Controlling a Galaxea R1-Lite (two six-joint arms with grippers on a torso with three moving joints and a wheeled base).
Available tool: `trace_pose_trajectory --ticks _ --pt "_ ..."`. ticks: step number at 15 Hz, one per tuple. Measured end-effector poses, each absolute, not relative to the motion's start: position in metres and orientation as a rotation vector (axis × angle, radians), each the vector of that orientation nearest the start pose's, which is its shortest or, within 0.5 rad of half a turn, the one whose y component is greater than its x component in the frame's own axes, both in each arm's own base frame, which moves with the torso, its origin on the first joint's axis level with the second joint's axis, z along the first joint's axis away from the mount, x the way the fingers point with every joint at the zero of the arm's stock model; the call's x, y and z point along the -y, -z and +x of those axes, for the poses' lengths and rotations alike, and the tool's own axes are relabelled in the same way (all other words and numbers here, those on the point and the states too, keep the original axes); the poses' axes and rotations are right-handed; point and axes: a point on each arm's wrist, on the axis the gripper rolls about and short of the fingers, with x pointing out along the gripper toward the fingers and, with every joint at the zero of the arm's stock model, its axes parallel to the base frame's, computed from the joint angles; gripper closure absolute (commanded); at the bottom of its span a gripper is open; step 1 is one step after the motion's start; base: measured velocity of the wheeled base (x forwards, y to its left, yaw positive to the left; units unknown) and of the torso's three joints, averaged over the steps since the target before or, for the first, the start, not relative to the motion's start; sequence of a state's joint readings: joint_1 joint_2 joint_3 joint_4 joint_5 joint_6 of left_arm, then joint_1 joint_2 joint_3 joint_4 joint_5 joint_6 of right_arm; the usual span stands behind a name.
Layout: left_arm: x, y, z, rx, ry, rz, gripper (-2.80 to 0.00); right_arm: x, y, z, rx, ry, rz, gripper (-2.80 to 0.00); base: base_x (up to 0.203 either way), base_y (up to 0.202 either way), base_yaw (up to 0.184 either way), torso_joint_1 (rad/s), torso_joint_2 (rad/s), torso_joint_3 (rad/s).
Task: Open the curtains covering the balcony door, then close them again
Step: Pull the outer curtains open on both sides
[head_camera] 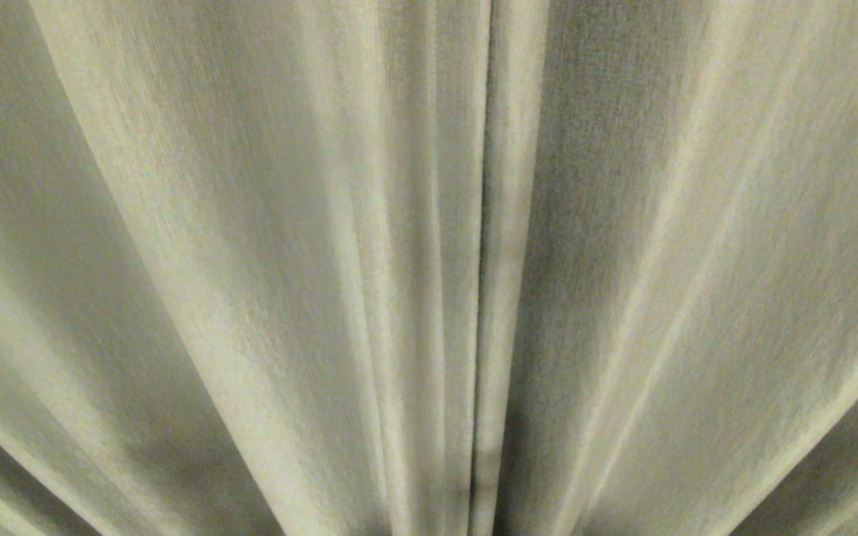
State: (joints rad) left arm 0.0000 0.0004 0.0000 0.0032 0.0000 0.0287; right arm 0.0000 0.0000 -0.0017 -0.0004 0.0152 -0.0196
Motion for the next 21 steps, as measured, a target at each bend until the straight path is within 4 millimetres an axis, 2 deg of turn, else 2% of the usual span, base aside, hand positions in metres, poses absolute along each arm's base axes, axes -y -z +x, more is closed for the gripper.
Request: trace_pose_trajectory --ticks 15,21 --pt "0.0002 -0.0752 -0.0228 -0.003 0.01 0.064 0.0 -0.0004 -0.076 -0.0229 0.002 -0.016 -0.021 0.0 0.0 0.0 0.0 0.0 0.0 0.0" --pt "0.0003 -0.0817 -0.023 0.061 0.01 0.088 0.0 -0.0004 -0.076 -0.0229 0.002 -0.016 -0.021 0.0 0.0 0.0 0.0 0.0 0.0 0.0"
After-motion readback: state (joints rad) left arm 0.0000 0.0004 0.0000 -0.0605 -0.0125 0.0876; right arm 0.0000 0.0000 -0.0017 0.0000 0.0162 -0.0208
